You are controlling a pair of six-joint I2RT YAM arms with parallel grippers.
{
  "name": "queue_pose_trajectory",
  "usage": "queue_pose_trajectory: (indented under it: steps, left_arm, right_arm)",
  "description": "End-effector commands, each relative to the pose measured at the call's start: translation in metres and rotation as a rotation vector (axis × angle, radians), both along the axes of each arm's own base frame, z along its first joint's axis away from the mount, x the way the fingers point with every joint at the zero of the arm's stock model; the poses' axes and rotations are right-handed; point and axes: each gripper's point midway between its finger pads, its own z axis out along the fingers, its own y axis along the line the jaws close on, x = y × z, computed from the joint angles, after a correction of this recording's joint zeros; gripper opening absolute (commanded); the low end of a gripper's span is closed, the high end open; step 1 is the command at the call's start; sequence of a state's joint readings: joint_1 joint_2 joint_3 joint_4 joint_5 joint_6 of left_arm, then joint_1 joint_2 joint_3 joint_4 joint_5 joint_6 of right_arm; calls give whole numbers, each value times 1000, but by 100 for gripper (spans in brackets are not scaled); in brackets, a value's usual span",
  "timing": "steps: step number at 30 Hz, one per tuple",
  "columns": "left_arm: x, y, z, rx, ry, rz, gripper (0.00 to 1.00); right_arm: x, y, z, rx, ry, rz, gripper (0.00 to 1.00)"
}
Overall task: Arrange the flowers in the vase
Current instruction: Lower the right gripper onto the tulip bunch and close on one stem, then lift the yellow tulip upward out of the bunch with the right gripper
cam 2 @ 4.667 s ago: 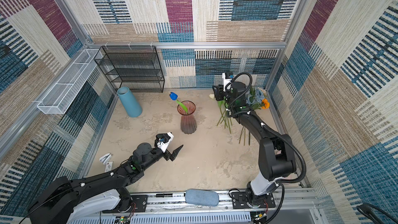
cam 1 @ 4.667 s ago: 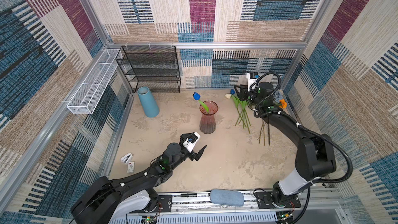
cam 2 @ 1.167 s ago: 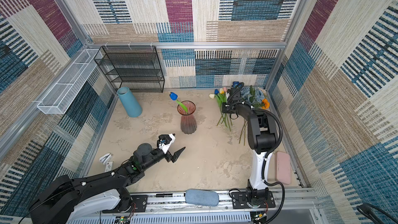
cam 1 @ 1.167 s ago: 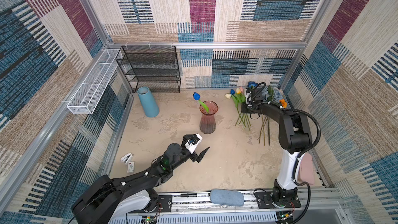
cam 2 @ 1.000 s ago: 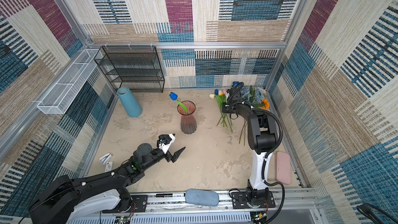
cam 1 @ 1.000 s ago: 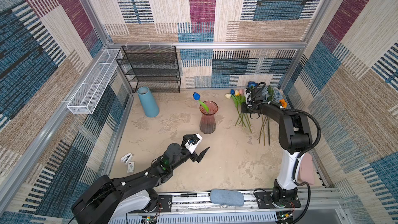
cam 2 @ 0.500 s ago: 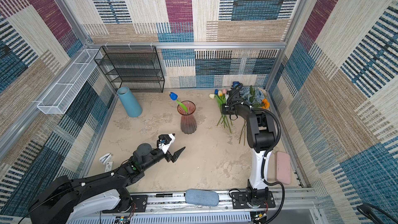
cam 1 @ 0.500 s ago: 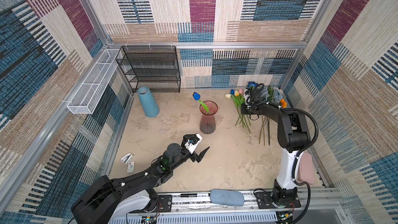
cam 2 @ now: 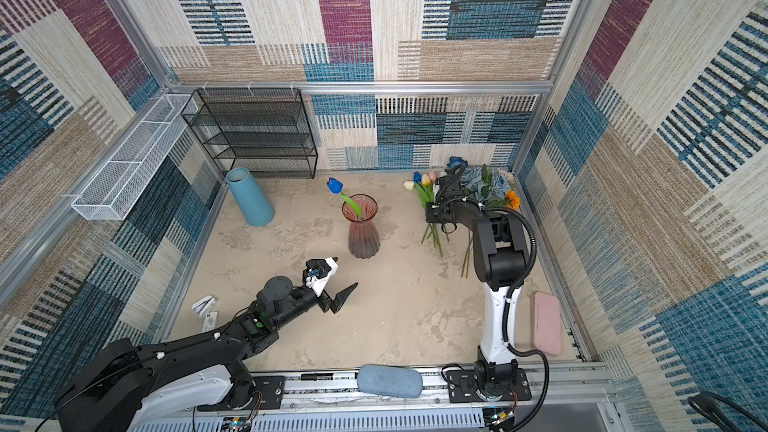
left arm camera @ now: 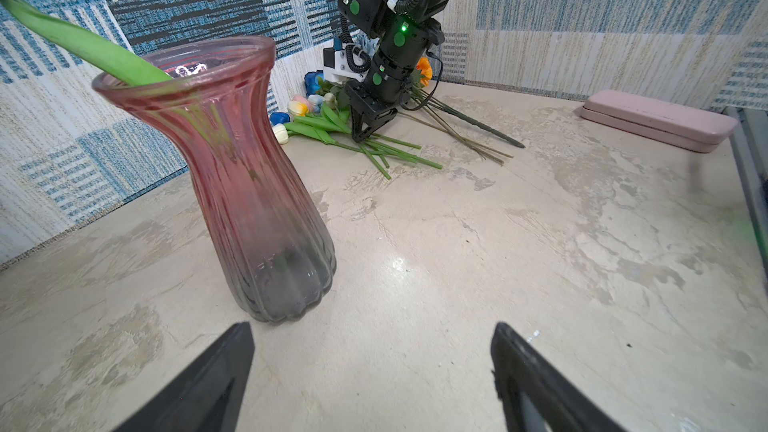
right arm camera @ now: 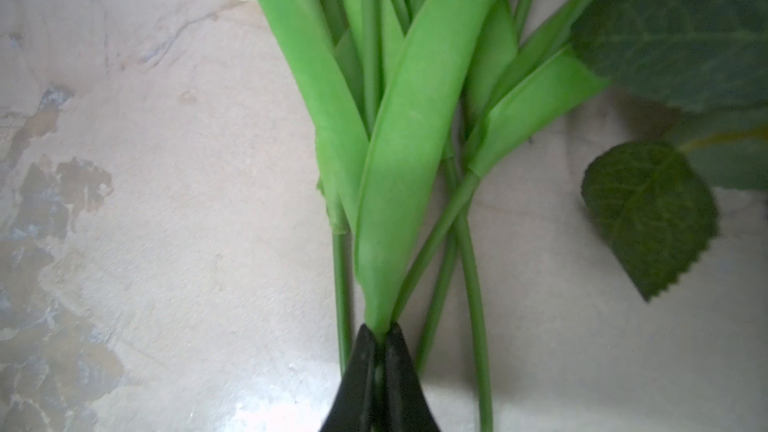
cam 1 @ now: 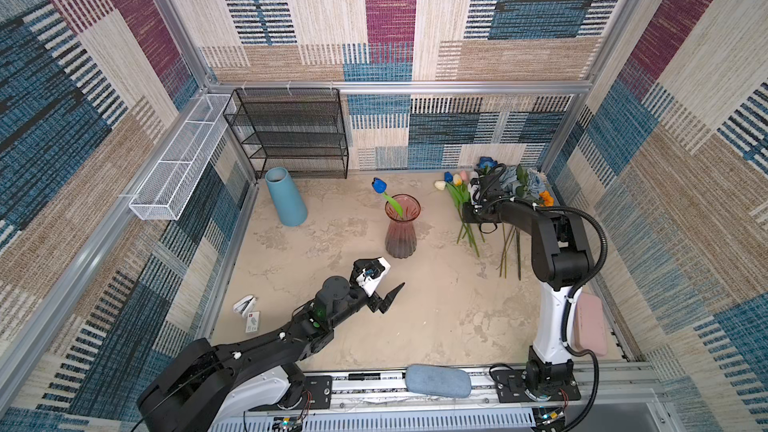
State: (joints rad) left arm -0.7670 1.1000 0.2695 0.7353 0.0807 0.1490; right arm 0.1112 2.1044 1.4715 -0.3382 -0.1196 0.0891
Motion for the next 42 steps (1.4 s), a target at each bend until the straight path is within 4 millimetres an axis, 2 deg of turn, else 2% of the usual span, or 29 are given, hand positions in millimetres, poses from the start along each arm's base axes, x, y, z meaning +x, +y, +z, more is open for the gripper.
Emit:
queue_pose_trajectory:
  steps: [1, 11, 18, 20, 26, 30, 35, 40, 42]
  left_arm:
    - [2, 0, 4, -3, -14, 9, 92]
    - [3, 0, 4, -1, -13, 10, 92]
    - [2, 0, 4, -2, -15, 10, 92]
    - [3, 1, 4, 0, -16, 11, 92]
    - [3, 0, 5, 0, -16, 10, 92]
    - [2, 1, 4, -1, -14, 10, 92]
    - [3, 0, 4, -1, -14, 10, 92]
    - [3, 0, 4, 1, -13, 10, 92]
    - [3, 0, 4, 2, -14, 11, 92]
  right_arm:
    - [1, -2, 14, -12, -23, 0, 7]
    - [1, -1, 36, -16, -57, 4, 10]
    - [2, -2, 32, -22, -54, 5, 13]
    - [1, -2, 32, -23, -56, 5, 8]
    - [2, -2, 33, -24, -60, 7, 6]
    - [2, 1, 32, -6, -62, 12, 16]
    - [7, 2, 20, -9, -40, 11, 28]
    - [22, 4, 22, -9, -55, 2, 33]
    - [25, 6, 17, -13, -45, 4, 27]
